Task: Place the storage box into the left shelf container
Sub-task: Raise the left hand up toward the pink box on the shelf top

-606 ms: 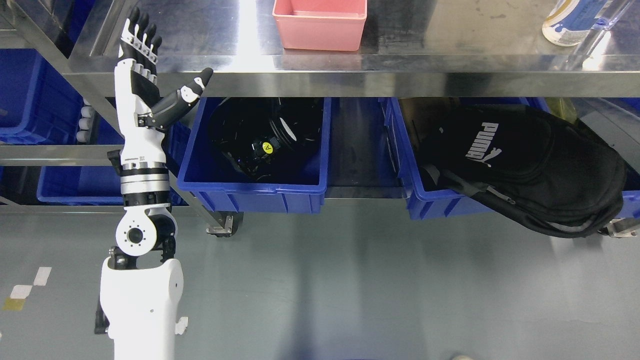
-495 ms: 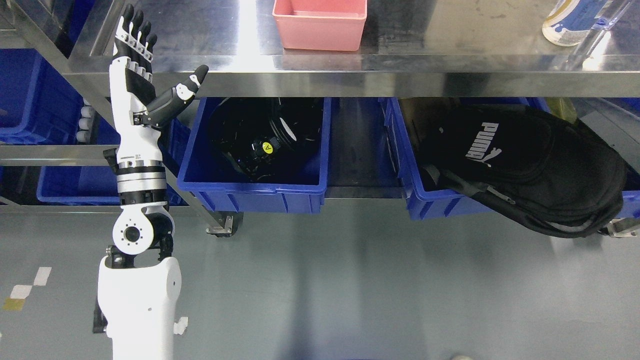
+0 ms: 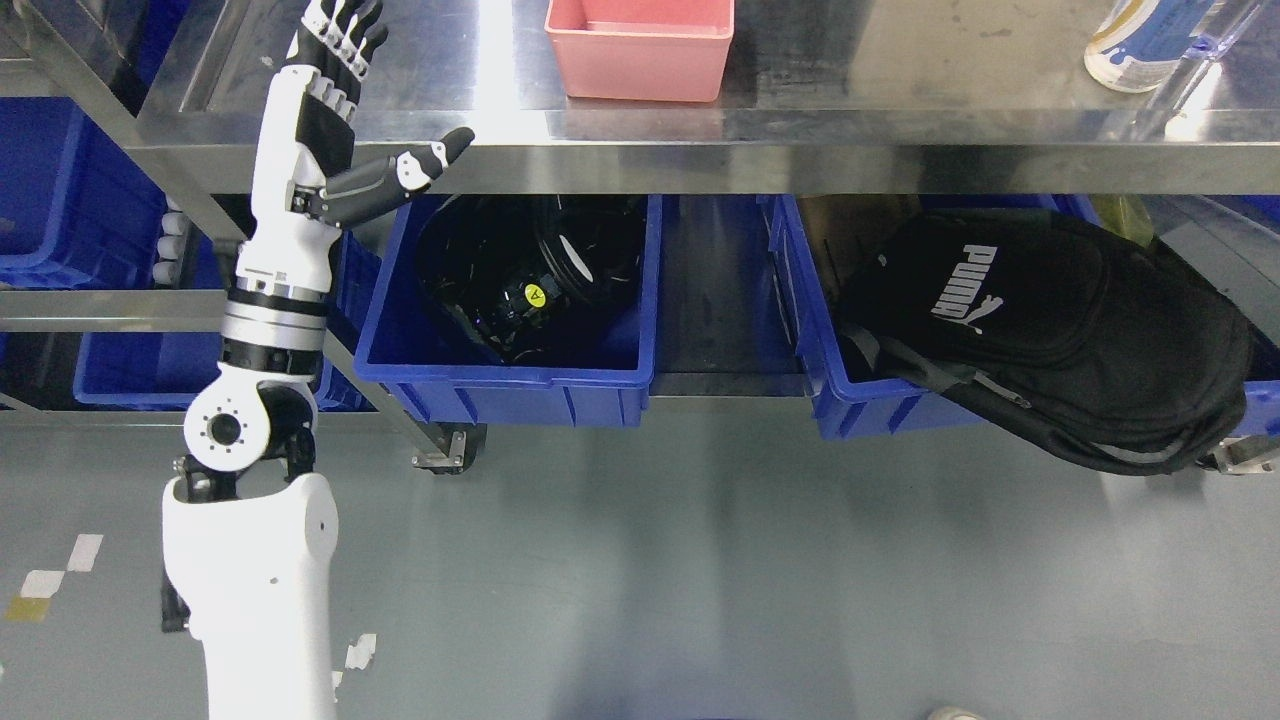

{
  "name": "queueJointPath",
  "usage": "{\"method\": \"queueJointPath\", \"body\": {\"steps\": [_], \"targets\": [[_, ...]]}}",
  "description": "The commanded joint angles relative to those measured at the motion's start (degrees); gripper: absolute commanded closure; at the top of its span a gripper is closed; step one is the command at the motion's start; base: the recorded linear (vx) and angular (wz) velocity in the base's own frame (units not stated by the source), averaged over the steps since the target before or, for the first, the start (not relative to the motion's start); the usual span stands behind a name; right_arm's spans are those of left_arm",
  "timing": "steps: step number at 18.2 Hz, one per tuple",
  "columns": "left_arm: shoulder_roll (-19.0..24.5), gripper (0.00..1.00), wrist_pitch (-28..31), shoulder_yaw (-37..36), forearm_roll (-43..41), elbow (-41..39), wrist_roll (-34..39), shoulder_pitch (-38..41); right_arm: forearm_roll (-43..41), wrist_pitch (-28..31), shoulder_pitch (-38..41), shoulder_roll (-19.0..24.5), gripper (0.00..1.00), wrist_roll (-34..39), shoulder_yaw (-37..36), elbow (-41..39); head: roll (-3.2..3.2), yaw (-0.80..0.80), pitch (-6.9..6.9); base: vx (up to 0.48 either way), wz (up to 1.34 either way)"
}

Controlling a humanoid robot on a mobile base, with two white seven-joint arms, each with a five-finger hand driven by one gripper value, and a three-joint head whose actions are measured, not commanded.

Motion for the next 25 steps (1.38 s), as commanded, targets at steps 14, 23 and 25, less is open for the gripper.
{"method": "queueJointPath", "body": {"steps": [14,23,25], "targets": [[23.01,0.04,8.00,-26.27,-9.76,18.52,-29.72,-32.69,-1.23,0.02,-0.26,-1.00,0.00,0.25,0.00,-1.00,0.00,0.00,0.00,0.000,0.00],[11.43,0.02,6.86,-30.86,-19.62,30.14,-29.81,-38.59,-1.23,0.02,-0.18,-1.00,0.00,0.16,0.00,-1.00,0.00,0.00,0.00,0.000,0.00],[8.69,0.02,6.86,-32.17,-21.19,33.04,-29.81,-40.43,-1.23,-0.06,-0.26,-1.00,0.00,0.16,0.00,-1.00,0.00,0.00,0.00,0.000,0.00]]}}
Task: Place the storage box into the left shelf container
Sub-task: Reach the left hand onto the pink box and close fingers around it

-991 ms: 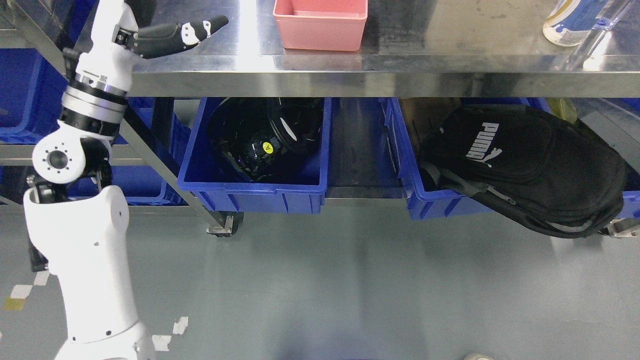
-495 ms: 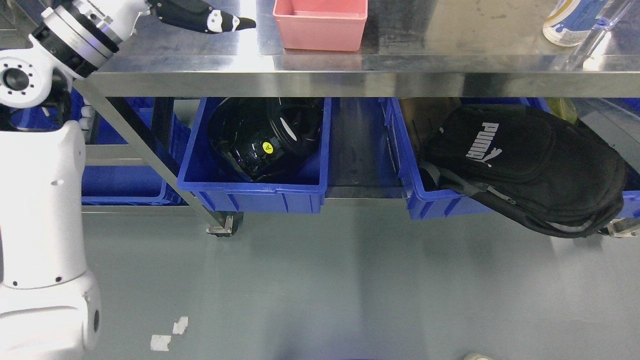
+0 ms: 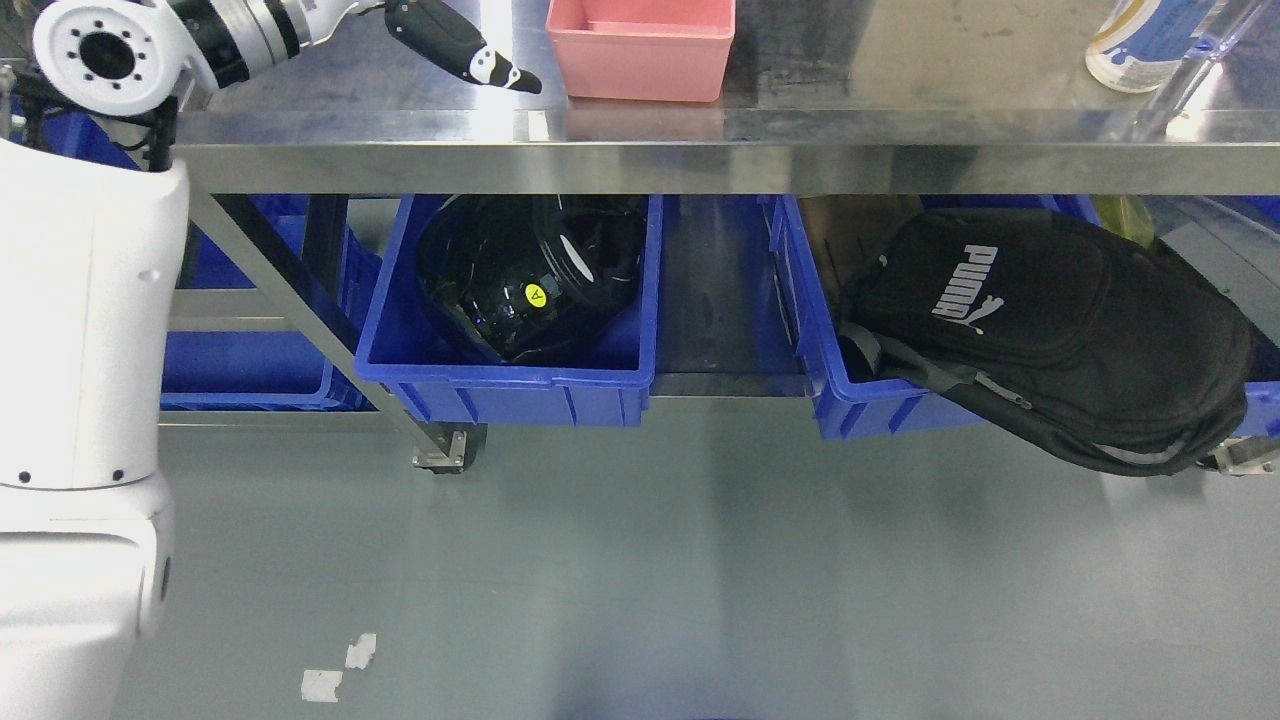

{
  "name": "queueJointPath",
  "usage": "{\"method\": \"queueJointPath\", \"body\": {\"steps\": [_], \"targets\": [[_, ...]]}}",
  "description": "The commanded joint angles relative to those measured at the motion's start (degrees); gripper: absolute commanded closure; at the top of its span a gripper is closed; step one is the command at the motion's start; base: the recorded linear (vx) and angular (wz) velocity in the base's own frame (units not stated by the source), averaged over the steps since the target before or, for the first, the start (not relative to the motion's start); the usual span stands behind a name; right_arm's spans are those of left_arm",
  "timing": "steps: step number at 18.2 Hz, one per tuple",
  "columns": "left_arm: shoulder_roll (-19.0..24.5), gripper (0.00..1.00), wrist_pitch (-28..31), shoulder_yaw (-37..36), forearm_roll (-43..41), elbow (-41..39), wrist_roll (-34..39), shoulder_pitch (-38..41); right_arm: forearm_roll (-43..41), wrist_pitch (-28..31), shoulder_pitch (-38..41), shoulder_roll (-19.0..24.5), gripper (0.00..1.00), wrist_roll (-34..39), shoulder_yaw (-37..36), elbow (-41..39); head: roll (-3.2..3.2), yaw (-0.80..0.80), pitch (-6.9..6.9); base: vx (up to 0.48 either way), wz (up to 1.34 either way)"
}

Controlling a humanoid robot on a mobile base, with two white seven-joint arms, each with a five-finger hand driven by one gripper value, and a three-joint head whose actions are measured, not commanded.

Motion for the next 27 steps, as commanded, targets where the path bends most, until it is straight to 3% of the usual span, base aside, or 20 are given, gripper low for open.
{"method": "queueJointPath", "body": {"steps": [1,6,11,19,23,27], "targets": [[-7.49,0.02,-0.06,-9.33,-5.27,13.83,-0.20,-4.77,-1.23,-0.12,-0.27,-1.00,0.00,-0.35,0.00,-1.00,0.00,0.00,0.00,0.000,0.00],[-9.42,0.03,-0.06,-9.51,-11.59,18.23,-1.08,-5.39,-1.23,-0.03,-0.18,-1.00,0.00,-0.35,0.00,-1.00,0.00,0.00,0.00,0.000,0.00],[-11.71,0.04,-0.06,-9.68,-12.04,22.62,-1.87,-8.46,-1.23,-0.03,-0.26,-1.00,0.00,-0.26,0.00,-1.00,0.00,0.00,0.00,0.000,0.00],[-15.14,0.15,-0.15,-10.39,-12.05,29.21,-2.49,-12.33,-1.23,-0.03,-0.18,-1.00,0.00,-0.35,0.00,-1.00,0.00,0.00,0.00,0.000,0.00],[-15.23,0.34,-0.15,-10.04,-11.96,30.36,-6.18,-12.68,-1.23,-0.03,-0.18,-1.00,0.00,-0.35,0.00,-1.00,0.00,0.00,0.00,0.001,0.03],[-15.05,0.67,-0.50,-6.54,-11.78,30.80,-7.58,-13.21,-1.23,-0.03,-0.26,-1.00,0.00,-0.35,0.00,-1.00,0.00,0.00,0.00,0.010,0.06]]}}
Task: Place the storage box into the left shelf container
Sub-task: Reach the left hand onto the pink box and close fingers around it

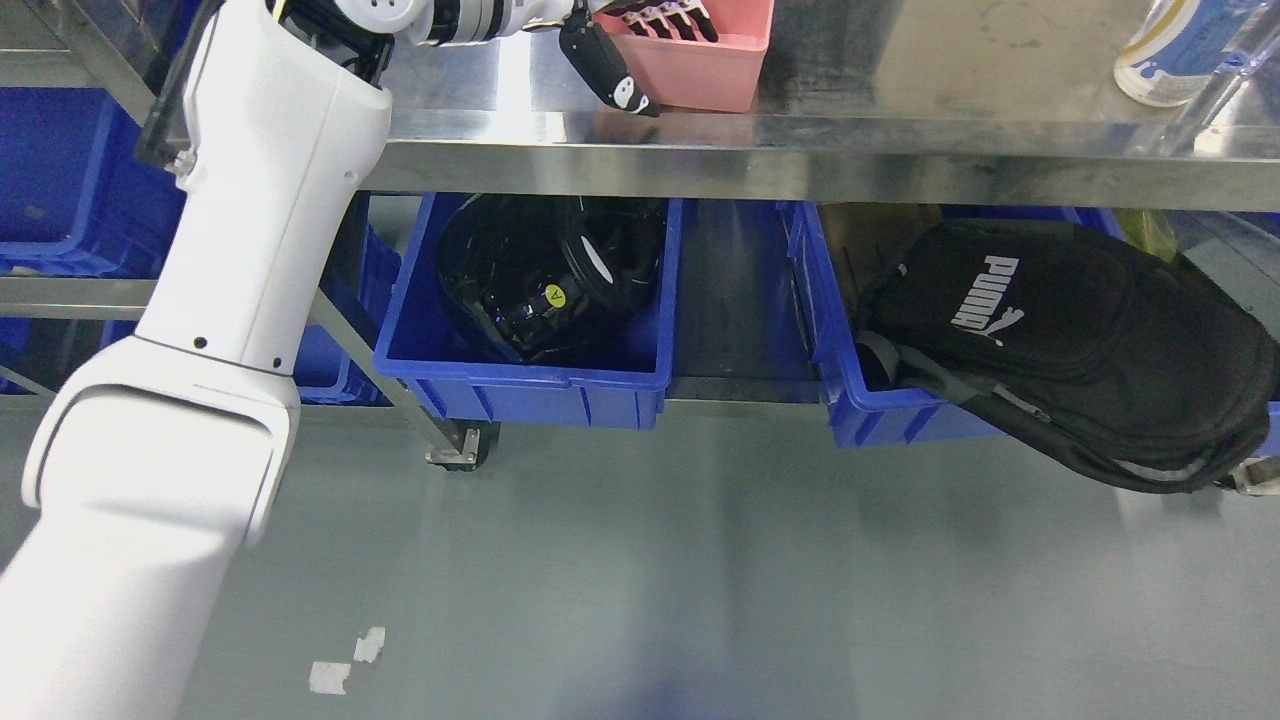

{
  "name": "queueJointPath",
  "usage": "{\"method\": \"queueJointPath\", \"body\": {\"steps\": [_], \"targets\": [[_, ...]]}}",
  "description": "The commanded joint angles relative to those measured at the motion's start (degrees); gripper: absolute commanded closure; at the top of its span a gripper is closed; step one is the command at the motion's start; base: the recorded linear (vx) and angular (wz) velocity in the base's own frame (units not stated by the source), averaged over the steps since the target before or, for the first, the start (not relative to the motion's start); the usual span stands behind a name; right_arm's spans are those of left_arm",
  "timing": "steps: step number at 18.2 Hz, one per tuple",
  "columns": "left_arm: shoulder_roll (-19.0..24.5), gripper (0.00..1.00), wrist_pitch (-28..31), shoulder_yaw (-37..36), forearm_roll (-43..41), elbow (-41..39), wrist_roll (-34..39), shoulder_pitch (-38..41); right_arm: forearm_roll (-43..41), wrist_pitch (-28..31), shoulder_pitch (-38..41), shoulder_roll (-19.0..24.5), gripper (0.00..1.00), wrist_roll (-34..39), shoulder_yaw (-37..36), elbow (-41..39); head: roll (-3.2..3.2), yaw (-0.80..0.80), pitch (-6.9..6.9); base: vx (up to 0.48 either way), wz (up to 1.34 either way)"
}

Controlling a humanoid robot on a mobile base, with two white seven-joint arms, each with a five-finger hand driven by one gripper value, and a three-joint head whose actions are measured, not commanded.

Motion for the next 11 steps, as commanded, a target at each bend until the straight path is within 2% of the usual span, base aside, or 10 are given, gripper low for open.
{"method": "queueJointPath", "body": {"steps": [1,3,4,9,11], "targets": [[-1.35,0.76,-0.29,4.12,0.04,5.37,-3.30,-0.76,-1.23,-0.01,-0.26,-1.00,0.00,0.03,0.00,-1.00,0.00,0.00,0.00,0.019,0.09],[-1.35,0.95,-3.62,7.81,-0.05,5.37,-3.92,-0.50,-1.23,-0.10,-0.26,-1.00,0.00,0.03,0.00,-1.00,0.00,0.00,0.00,0.016,0.10],[-1.44,1.00,-4.42,9.65,0.04,5.37,-3.92,-0.32,-1.23,-0.10,-0.26,-1.00,0.00,0.03,0.00,-1.00,0.00,0.00,0.00,0.014,0.12],[-1.58,1.00,-4.51,29.94,2.05,5.20,-2.87,2.05,-1.23,-0.01,-0.26,-1.00,0.00,0.03,0.00,-1.00,0.00,0.00,0.00,0.023,0.08],[-1.58,1.00,-4.60,32.60,9.22,4.76,-0.42,3.36,-1.23,-0.01,-0.18,-1.00,0.00,0.03,0.00,-1.00,0.00,0.00,0.00,0.005,-0.03]]}}
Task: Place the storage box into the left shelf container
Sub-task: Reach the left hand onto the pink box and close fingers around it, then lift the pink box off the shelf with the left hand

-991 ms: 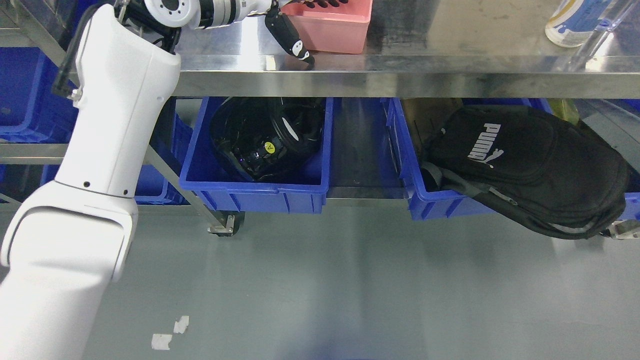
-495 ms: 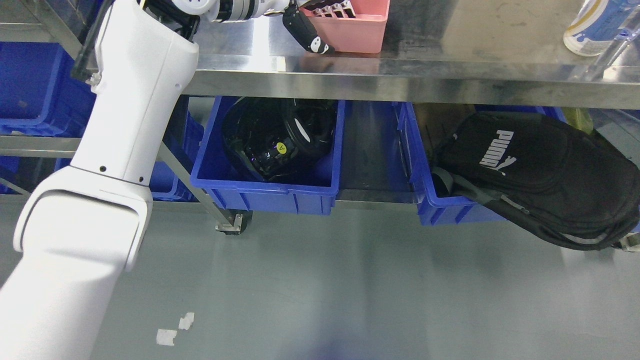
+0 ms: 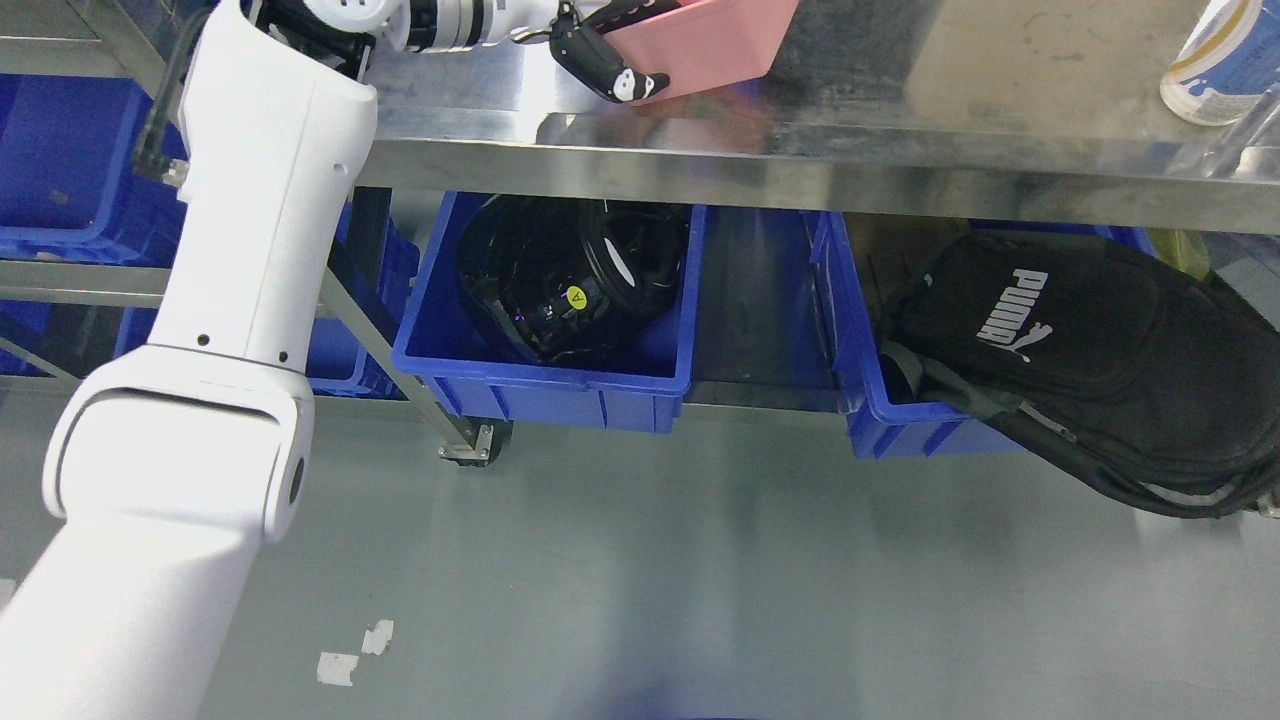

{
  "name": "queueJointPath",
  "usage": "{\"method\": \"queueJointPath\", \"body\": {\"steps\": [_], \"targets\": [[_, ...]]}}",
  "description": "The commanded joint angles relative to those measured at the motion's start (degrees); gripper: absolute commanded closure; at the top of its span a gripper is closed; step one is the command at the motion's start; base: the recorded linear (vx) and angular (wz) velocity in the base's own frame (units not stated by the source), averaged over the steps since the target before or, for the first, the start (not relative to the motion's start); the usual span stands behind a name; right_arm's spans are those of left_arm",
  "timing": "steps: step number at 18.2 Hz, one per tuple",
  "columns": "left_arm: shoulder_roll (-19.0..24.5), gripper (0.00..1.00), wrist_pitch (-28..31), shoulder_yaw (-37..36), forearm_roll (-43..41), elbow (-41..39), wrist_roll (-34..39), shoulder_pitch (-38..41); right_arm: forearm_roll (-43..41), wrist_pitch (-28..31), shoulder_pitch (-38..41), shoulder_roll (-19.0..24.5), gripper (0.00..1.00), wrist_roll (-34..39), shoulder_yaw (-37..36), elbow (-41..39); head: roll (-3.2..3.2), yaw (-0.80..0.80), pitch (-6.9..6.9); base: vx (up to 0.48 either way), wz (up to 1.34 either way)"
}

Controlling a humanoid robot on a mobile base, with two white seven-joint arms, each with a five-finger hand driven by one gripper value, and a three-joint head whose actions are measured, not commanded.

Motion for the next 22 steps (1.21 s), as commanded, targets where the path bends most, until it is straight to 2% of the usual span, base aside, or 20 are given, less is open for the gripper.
{"method": "queueJointPath", "body": {"steps": [1,5,10,12,16,18,22], "targets": [[0.12,1.00,-0.76,22.00,12.33,0.96,3.53,3.13,-1.23,0.04,-0.17,-1.00,0.00,-0.12,0.00,-1.00,0.00,0.00,0.00,-0.006,-0.02],[0.12,1.00,-4.88,22.37,27.38,-3.77,3.62,9.10,-1.23,-0.05,-0.26,-1.00,0.00,-0.12,0.00,-1.00,0.00,0.00,0.00,0.000,0.00],[0.12,1.00,-13.93,21.05,39.52,-13.42,5.37,17.01,-1.23,0.04,-0.17,-1.00,0.00,-0.12,0.00,-1.00,0.00,0.00,0.00,0.000,0.00],[0.12,0.99,-15.26,18.60,41.12,-22.20,11.67,22.89,-1.23,0.04,-0.26,-1.00,0.00,-0.12,0.00,-1.00,0.00,0.00,0.00,0.000,0.00],[0.12,0.99,-16.14,8.77,41.21,-40.40,29.95,35.98,-1.23,0.04,-0.26,-1.00,0.00,-0.12,0.00,-1.00,0.00,0.00,0.00,0.000,0.00],[0.12,0.99,-16.32,5.59,41.21,-45.68,33.49,41.43,-1.23,-0.05,-0.26,-1.00,0.00,-0.12,0.00,-1.00,0.00,0.00,0.00,0.001,0.01],[0.12,0.99,-19.82,4.35,41.12,-49.84,33.59,47.78,-1.23,0.04,-0.17,-1.00,0.00,-0.03,0.00,-1.00,0.00,0.00,0.00,0.011,0.17]]}}
